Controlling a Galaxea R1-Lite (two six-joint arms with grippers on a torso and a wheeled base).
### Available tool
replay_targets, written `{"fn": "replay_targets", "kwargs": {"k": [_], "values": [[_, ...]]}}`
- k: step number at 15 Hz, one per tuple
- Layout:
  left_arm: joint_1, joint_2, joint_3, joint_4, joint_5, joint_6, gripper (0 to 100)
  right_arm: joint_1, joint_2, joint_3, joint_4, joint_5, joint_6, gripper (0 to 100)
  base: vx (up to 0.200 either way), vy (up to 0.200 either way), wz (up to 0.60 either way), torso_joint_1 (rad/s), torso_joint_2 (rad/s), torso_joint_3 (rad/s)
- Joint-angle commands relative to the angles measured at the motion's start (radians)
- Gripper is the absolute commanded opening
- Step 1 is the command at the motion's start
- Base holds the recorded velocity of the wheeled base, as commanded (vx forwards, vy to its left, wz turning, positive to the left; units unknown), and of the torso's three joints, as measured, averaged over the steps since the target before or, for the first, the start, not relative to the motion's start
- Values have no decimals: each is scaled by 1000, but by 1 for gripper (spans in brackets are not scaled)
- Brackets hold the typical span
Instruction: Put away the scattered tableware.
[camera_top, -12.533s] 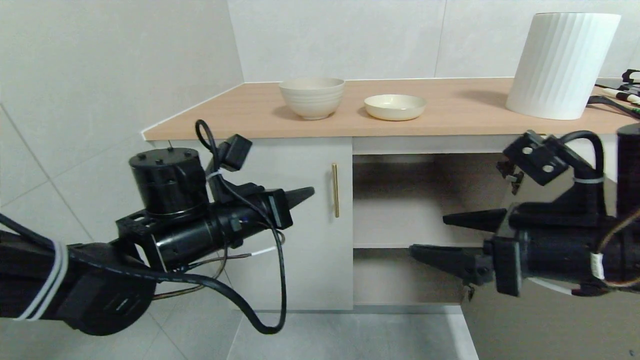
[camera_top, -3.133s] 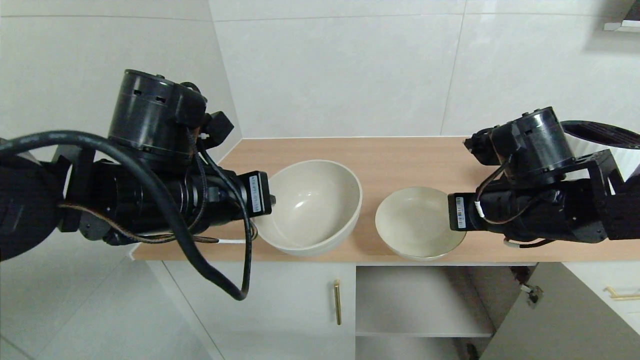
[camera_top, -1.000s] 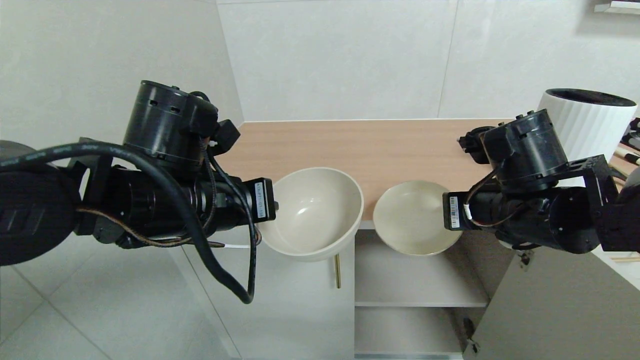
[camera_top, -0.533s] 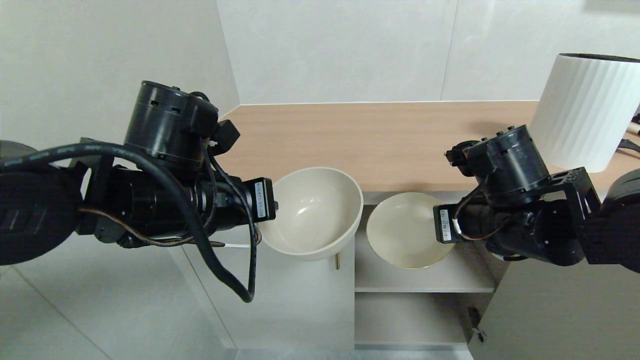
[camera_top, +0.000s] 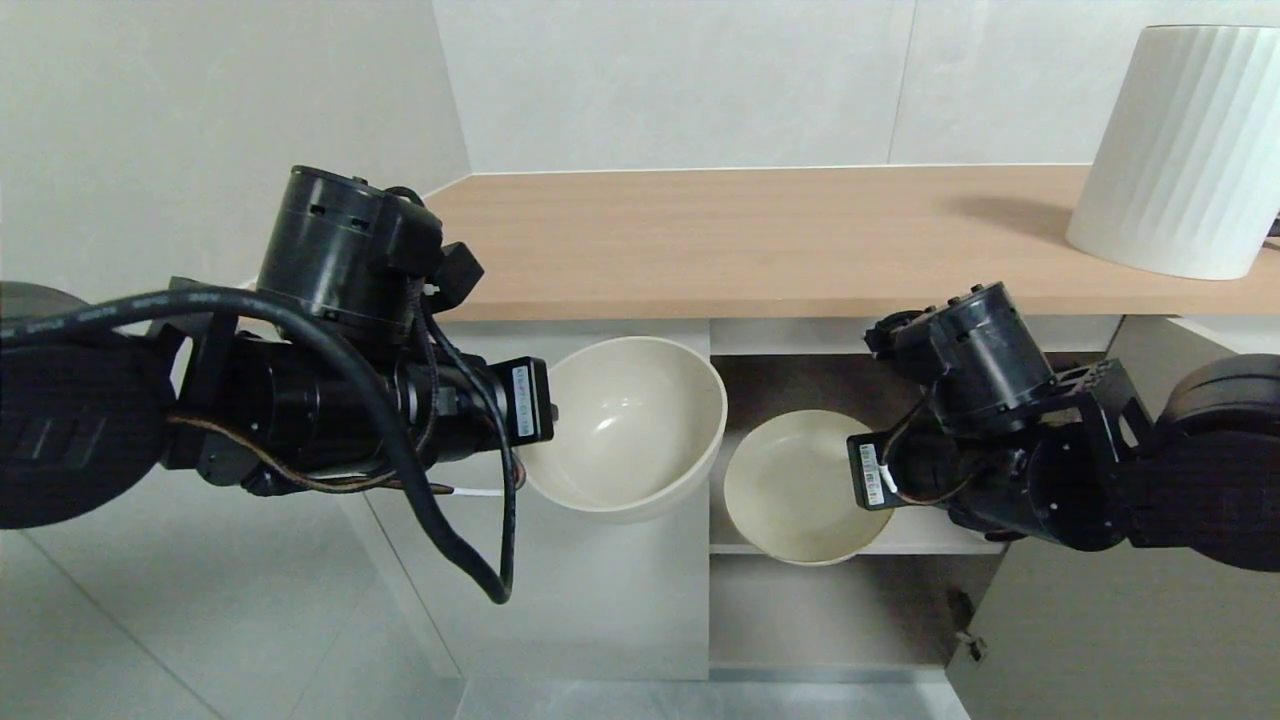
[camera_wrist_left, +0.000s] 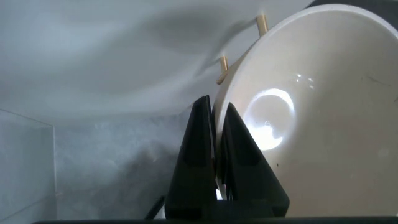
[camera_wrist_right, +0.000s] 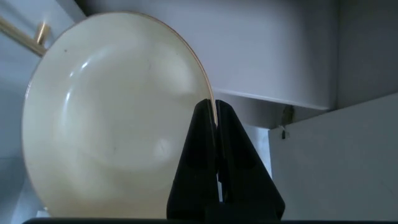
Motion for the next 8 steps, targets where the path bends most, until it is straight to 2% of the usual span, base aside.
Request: {"fn": "replay_targets", "kwargs": {"k": [1,8], "values": [[0,1,0,0,0,0,0,2,11,0,-1,0,0,0,0,0,0,-2,71,61],[-1,-2,2,0,-3,1,0,8,75,17,-4,6,22,0,0,0,0,0,5,7]]}}
